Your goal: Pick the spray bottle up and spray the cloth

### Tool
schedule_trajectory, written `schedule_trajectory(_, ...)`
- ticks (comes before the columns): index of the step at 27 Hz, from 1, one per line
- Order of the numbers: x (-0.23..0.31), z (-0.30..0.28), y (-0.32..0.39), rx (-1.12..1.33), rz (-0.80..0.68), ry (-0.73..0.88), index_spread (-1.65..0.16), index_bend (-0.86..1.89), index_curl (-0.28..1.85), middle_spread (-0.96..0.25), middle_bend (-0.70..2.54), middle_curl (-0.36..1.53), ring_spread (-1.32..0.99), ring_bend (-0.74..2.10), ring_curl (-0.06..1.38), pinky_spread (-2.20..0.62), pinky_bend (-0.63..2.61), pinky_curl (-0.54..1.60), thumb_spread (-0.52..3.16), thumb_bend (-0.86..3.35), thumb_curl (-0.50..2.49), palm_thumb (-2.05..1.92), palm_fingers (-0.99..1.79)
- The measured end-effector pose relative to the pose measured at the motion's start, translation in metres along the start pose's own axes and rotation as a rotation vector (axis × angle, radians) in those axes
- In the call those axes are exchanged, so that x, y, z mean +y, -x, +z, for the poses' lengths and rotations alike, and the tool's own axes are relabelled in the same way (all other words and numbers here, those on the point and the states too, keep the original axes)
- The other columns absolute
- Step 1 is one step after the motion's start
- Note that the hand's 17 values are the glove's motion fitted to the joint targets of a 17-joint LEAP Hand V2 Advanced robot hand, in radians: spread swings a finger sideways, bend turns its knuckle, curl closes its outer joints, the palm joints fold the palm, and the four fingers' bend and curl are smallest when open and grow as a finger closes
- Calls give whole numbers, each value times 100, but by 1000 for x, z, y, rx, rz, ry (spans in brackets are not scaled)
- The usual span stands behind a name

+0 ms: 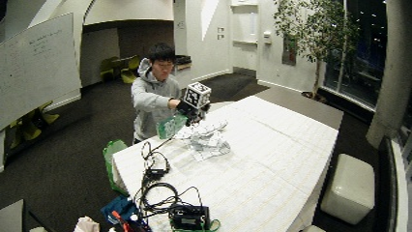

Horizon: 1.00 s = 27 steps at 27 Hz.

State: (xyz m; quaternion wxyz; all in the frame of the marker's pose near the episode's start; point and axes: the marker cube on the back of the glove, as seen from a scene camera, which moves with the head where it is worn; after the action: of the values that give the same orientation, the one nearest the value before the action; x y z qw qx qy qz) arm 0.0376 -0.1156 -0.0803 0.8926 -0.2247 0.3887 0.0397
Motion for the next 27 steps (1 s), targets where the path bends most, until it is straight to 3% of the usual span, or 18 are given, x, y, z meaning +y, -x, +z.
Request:
schedule_trajectory(7, -6, 12, 16, -82, -32, 18, -15, 52, 54, -10, 68, 52, -14, 76, 49, -26, 47, 43, 15, -3, 73, 95, 140)
schedule_trajectory(14, 17, -52, 75, -376, -219, -54, -15, 51, 55, -10, 68, 52, -14, 76, 49, -26, 47, 43, 15, -3, 74, 95, 140)
schedule_trajectory(22, 24, -122, 150, -739, -428, -259, -15, 50, 55, -10, 68, 52, -15, 76, 50, -26, 47, 44, 15, -3, 75, 95, 140)
schedule_trajectory(27, 10, -139, 195, -1109, -512, -445, -16, 50, 55, -10, 68, 52, -14, 76, 50, -26, 47, 44, 16, -3, 76, 95, 140)
